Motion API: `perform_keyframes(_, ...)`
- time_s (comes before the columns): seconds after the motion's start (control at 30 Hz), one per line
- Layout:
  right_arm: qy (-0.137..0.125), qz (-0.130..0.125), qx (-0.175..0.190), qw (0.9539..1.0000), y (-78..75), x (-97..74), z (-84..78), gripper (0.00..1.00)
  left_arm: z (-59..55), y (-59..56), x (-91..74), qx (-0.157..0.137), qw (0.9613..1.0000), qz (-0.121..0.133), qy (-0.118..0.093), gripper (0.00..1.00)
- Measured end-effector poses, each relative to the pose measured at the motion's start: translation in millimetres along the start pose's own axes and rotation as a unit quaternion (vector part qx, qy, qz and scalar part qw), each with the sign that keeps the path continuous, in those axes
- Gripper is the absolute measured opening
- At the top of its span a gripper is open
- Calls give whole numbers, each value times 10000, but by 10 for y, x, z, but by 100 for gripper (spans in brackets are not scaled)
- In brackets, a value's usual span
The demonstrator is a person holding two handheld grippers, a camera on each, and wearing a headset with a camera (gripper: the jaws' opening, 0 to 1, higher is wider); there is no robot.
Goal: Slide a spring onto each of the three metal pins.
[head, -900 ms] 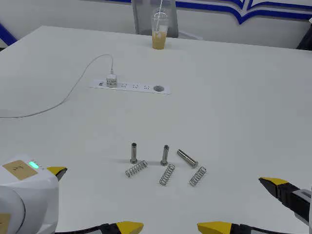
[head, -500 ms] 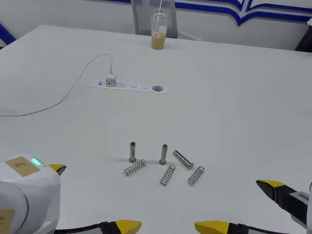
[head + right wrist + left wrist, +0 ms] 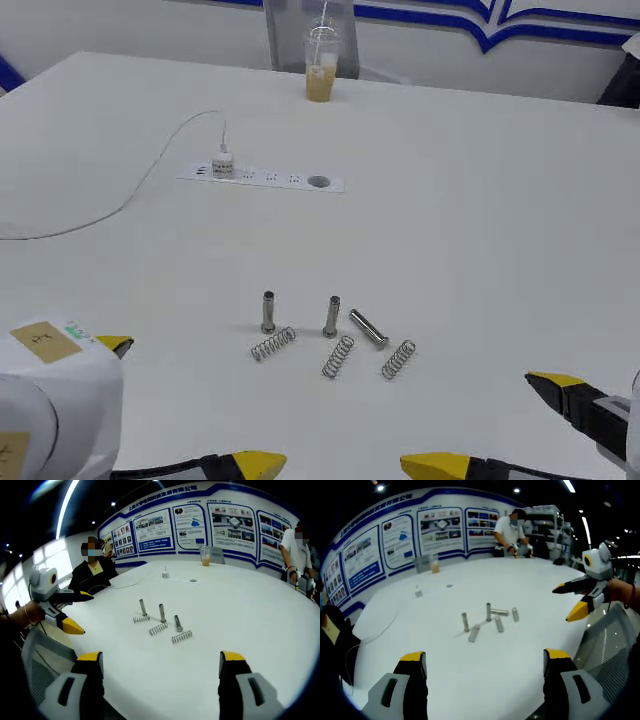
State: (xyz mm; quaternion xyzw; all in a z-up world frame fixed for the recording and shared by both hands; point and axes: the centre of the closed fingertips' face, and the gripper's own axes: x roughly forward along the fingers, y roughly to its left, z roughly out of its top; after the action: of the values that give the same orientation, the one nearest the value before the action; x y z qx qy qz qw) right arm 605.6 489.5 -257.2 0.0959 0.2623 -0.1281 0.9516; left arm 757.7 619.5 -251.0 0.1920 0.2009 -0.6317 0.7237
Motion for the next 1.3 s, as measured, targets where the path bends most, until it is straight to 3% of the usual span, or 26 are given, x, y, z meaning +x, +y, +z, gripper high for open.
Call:
perform_keyframes(0.73, 68, -8, 8, 10000, -5, -11, -38, 95, 8, 23, -10, 17, 10000, 32, -62, 96)
perform_keyframes(1.3, 62, -155, 58, 9998, -219, 120, 80, 85, -25, 16, 21, -53, 10000, 10, -17, 94)
